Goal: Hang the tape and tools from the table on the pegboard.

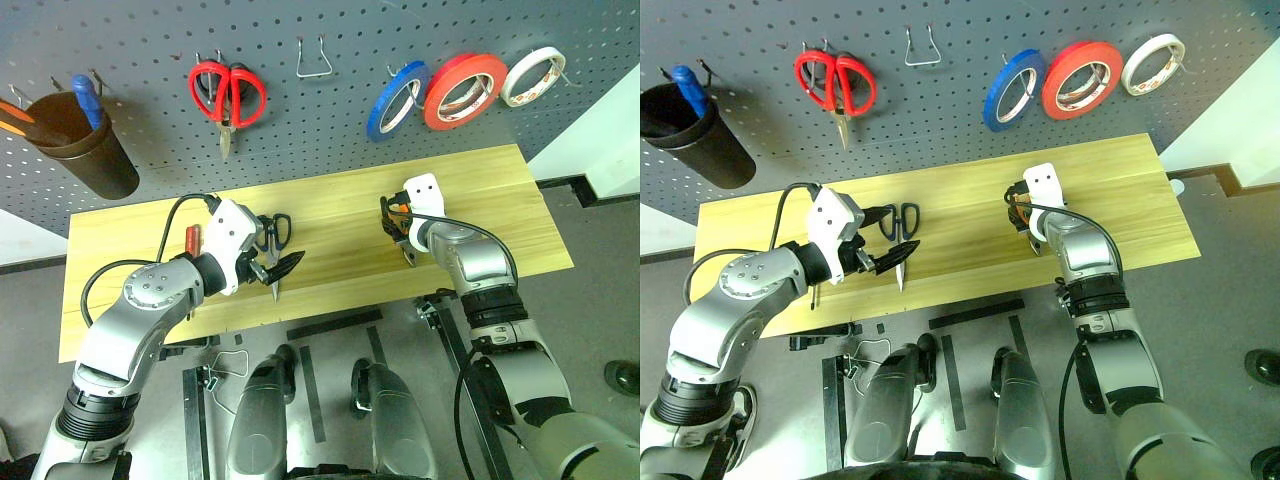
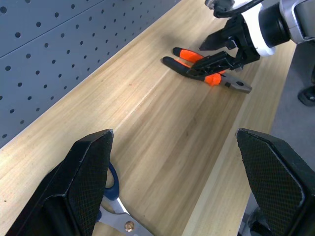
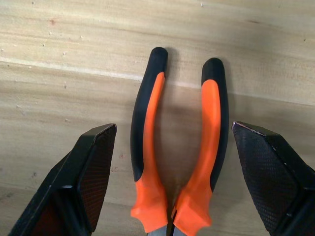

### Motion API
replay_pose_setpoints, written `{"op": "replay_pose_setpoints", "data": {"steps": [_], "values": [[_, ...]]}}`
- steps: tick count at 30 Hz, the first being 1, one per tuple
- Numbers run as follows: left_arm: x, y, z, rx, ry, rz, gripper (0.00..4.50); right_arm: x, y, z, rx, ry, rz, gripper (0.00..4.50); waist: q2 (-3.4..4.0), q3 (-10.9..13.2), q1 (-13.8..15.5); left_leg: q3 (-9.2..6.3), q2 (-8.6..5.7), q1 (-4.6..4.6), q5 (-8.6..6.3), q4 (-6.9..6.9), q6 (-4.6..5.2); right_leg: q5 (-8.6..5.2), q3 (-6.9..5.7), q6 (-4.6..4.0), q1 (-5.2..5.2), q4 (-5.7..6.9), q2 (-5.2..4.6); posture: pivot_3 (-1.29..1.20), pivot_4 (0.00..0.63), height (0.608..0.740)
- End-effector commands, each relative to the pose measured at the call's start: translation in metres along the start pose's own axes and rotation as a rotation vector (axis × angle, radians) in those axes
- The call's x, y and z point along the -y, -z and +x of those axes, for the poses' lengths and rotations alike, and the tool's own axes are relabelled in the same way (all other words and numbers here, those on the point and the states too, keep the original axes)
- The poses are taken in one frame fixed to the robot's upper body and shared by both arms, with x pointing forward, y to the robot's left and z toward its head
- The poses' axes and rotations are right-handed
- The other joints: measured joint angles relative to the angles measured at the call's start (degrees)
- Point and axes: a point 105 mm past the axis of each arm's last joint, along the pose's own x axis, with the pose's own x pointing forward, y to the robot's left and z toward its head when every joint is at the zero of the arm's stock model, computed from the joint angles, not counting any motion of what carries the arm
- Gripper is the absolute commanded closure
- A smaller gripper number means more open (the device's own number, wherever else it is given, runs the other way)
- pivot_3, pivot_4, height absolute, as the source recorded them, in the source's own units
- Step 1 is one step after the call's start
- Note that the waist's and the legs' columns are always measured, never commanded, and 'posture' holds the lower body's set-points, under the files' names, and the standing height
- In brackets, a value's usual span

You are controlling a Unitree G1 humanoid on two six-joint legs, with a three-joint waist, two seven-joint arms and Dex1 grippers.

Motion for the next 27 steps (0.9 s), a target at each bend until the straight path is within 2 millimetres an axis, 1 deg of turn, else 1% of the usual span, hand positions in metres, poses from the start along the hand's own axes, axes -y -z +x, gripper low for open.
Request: {"op": "replay_pose_setpoints", "data": {"steps": [1,5,10,17,25,26,27], "values": [[0.0004,-0.0105,-0.0014,0.042,-0.003,0.031,0.33,0.0055,-0.0035,-0.0009,-0.014,0.013,-0.007,0.56,0.00,0.0,0.0,0.00,0.00,0.00,0.00,0.00,0.00,0.00,0.00,0.00,0.00,-0.01,0.00,0.10,0.436,0.740],[-0.0005,-0.0118,-0.0015,0.046,-0.008,0.034,0.33,0.0040,-0.0018,0.0001,-0.032,0.002,-0.017,0.56,0.00,0.0,0.0,0.01,0.00,-0.01,0.00,-0.02,0.00,0.00,0.00,0.00,-0.02,-0.01,0.00,0.11,0.435,0.740],[-0.0007,-0.0126,-0.0023,0.047,-0.011,0.037,0.33,0.0055,-0.0051,0.0002,-0.030,0.003,-0.016,0.56,0.00,0.0,0.0,0.02,0.00,-0.03,0.00,-0.06,0.00,0.00,0.00,0.01,-0.04,-0.04,0.00,0.11,0.436,0.740],[-0.0031,-0.0138,-0.0022,0.051,-0.019,0.042,0.33,0.0069,0.0005,0.0009,-0.094,-0.001,-0.010,0.56,0.00,0.0,0.0,0.03,0.00,-0.04,0.00,-0.07,0.00,-0.01,0.00,0.01,-0.06,-0.05,-0.01,0.11,0.429,0.740],[-0.0037,-0.0153,-0.0019,0.058,-0.025,0.046,0.33,0.0068,0.0010,0.0000,-0.109,-0.012,-0.019,0.56,0.00,0.0,0.0,0.04,0.00,-0.06,0.00,-0.10,-0.01,-0.01,0.00,0.02,-0.08,-0.07,-0.01,0.11,0.427,0.740],[-0.0037,-0.0154,-0.0019,0.058,-0.025,0.046,0.33,0.0069,0.0009,-0.0001,-0.109,-0.012,-0.020,0.93,0.00,0.0,0.0,0.05,0.00,-0.06,0.00,-0.10,-0.01,-0.01,0.00,0.02,-0.08,-0.07,-0.01,0.11,0.427,0.740],[-0.0037,-0.0155,-0.0019,0.059,-0.025,0.047,0.33,0.0068,0.0008,-0.0002,-0.108,-0.012,-0.022,1.13,0.00,0.0,0.0,0.05,0.00,-0.06,0.00,-0.10,-0.01,-0.01,0.00,0.02,-0.08,-0.07,-0.01,0.11,0.427,0.740]]}}
